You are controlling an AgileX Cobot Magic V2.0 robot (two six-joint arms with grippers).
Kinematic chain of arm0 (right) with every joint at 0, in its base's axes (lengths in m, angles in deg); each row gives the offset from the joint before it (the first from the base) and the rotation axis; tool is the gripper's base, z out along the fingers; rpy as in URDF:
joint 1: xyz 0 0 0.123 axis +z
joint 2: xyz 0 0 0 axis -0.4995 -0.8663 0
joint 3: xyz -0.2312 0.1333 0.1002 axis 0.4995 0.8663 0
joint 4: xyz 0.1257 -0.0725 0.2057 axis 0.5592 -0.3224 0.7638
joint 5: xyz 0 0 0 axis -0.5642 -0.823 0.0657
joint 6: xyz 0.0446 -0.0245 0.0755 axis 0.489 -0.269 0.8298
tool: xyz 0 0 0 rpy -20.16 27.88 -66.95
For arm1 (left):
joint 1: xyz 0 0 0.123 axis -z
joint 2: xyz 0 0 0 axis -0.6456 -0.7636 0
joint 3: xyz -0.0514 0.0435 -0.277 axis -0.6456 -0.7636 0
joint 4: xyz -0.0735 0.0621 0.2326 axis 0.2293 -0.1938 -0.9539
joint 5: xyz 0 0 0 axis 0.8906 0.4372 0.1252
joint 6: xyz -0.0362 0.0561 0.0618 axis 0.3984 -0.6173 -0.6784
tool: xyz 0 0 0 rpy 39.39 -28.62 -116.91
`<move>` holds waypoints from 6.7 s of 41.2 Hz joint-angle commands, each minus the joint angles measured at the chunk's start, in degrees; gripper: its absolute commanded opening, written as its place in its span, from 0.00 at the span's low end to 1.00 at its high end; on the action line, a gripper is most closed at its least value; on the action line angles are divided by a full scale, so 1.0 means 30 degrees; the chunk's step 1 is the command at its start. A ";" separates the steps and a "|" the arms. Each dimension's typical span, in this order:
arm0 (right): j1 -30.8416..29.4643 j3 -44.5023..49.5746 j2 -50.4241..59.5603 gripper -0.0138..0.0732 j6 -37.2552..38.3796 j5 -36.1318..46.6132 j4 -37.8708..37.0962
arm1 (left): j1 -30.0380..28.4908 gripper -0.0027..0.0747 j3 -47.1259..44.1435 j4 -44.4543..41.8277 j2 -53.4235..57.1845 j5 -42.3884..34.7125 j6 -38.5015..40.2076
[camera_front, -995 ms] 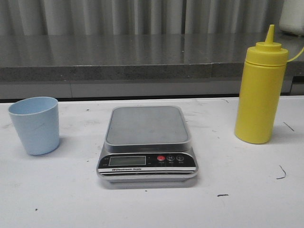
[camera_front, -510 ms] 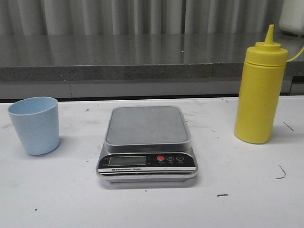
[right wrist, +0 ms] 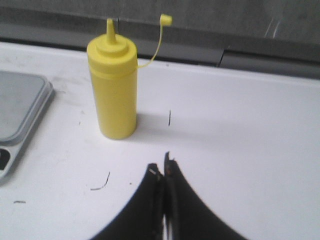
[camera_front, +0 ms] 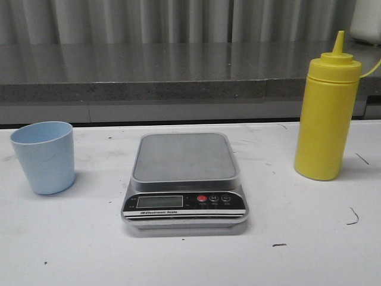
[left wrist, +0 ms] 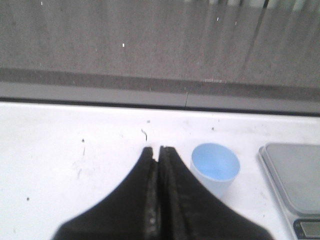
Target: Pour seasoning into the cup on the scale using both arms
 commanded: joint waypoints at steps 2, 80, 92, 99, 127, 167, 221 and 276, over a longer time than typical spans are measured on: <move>-0.0033 -0.0597 -0.1458 0.02 -0.0080 0.1069 -0.0105 | 0.0011 0.01 0.0564 0.0019 -0.1278 -0.0662 0.0095; -0.0033 -0.0597 -0.3637 0.80 -0.0080 0.1400 -0.0105 | 0.3174 0.67 1.0554 0.0416 -2.1269 0.4043 -0.1385; -0.0033 -0.0597 -0.3637 0.80 -0.0080 0.1403 -0.0105 | 0.3174 0.67 1.2758 0.0398 -2.4801 0.3968 -0.1385; -0.0033 -0.0597 -0.3637 0.80 -0.0080 0.1403 -0.0105 | 0.3174 0.55 1.3252 0.0606 -2.5798 0.3711 -0.1385; -0.0033 -0.0597 -0.3637 0.80 -0.0080 0.1403 -0.0105 | 0.3174 0.01 1.3837 0.1013 -2.5327 0.5198 -0.1385; -0.0033 -0.0597 -0.3637 0.80 -0.0080 0.1403 -0.0105 | 1.0059 0.01 2.4340 0.1180 -3.0516 0.8370 -0.1385; -0.0033 -0.0597 -0.3637 0.80 -0.0080 0.1403 -0.0105 | 0.9948 0.53 1.0648 0.0841 -1.4788 0.2531 -0.1178; -0.0033 -0.0597 -0.3844 0.80 -0.0129 0.2072 0.0133 | 0.9948 0.53 0.2050 0.0769 -0.1399 0.1734 -0.0886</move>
